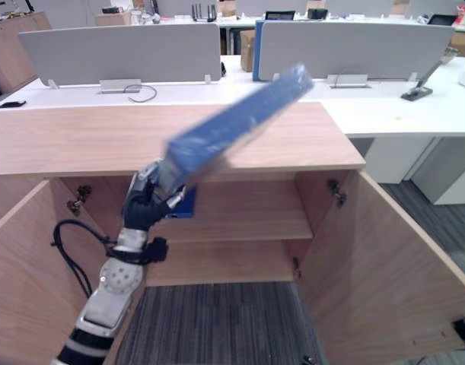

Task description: Walk over to the cabinet, pick up the folder, carry it to the office cabinet, place the folder inside the office cabinet, then close the office cabinet door

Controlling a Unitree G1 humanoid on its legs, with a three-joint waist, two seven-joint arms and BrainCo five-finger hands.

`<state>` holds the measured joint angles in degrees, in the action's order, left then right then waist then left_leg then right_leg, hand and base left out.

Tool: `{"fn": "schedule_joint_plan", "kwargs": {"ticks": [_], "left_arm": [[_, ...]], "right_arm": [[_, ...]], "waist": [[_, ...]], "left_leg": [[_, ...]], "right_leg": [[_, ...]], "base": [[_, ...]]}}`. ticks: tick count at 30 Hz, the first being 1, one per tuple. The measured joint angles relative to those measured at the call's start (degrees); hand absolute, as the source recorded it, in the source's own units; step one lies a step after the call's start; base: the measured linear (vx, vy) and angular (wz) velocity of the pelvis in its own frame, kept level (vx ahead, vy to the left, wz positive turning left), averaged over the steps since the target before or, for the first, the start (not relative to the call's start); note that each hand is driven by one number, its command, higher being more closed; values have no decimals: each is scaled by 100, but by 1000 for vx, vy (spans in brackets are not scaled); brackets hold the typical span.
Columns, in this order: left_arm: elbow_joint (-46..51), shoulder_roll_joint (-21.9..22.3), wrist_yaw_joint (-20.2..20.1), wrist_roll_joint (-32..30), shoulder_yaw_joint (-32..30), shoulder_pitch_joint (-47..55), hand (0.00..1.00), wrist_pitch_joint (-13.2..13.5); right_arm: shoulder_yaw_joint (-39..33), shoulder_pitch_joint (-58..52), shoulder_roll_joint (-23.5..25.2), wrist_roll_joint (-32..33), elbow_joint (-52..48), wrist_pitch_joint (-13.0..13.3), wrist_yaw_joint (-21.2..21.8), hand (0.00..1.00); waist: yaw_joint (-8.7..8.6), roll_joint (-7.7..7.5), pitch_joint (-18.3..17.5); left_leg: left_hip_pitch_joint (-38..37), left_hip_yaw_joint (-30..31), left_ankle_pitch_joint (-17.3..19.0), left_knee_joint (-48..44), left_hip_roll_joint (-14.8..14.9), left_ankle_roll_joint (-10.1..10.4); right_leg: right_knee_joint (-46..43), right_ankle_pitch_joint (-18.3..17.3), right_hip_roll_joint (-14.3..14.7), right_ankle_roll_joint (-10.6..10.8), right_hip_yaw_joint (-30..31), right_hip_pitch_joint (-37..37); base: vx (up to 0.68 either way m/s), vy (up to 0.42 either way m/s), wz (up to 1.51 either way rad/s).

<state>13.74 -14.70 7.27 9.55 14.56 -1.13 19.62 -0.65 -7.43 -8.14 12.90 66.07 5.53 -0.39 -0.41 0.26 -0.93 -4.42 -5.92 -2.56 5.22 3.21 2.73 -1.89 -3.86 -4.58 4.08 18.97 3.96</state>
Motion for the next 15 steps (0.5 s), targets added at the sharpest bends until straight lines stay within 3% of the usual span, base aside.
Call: {"fn": "schedule_joint_plan", "kwargs": {"ticks": [2, 4, 8, 11, 15], "left_arm": [[-3, -22, -481, 1175, 103, 413, 100, -63], [-9, -20, -889, 2118, 331, 874, 100, -321], [-5, -20, -1231, 2851, 499, 1109, 100, -474], [84, -30, -1325, 3289, 478, 1112, 100, -474], [177, -46, -1484, 3421, 329, 1131, 100, -466]], "right_arm": [[255, -23, -43, 186, -237, -7, -5, 0], [509, -100, -57, 468, -702, -43, 0, 0], [700, -155, -9, 718, -1932, -73, 12, 0], [642, -221, -27, 823, -3296, 118, 20, 0], [416, -212, -44, 866, -5025, 374, 36, 0]], "waist": [[1, 17, 11], [3, 30, 18], [37, 88, 16], [101, 64, -5], [176, 48, -7]], "left_leg": [[46, 52, -2, 2, 13, 4], [91, 168, -24, 1, 14, 32], [153, 243, -130, -21, 22, 92], [160, 244, -171, -26, -2, 43], [157, 261, -183, -27, -28, 25]], "right_leg": [[-68, -20, 43, 17, 1, -96], [-70, -34, 69, 18, 0, -152], [-109, -40, 103, 22, -2, -233], [-107, -39, 78, 25, -2, -232], [-113, -41, 61, 37, -13, -222]], "base": [[-106, 8, -13], [-92, 9, -5], [-49, 29, 0], [-3, 53, 1], [0, 50, 2]]}}
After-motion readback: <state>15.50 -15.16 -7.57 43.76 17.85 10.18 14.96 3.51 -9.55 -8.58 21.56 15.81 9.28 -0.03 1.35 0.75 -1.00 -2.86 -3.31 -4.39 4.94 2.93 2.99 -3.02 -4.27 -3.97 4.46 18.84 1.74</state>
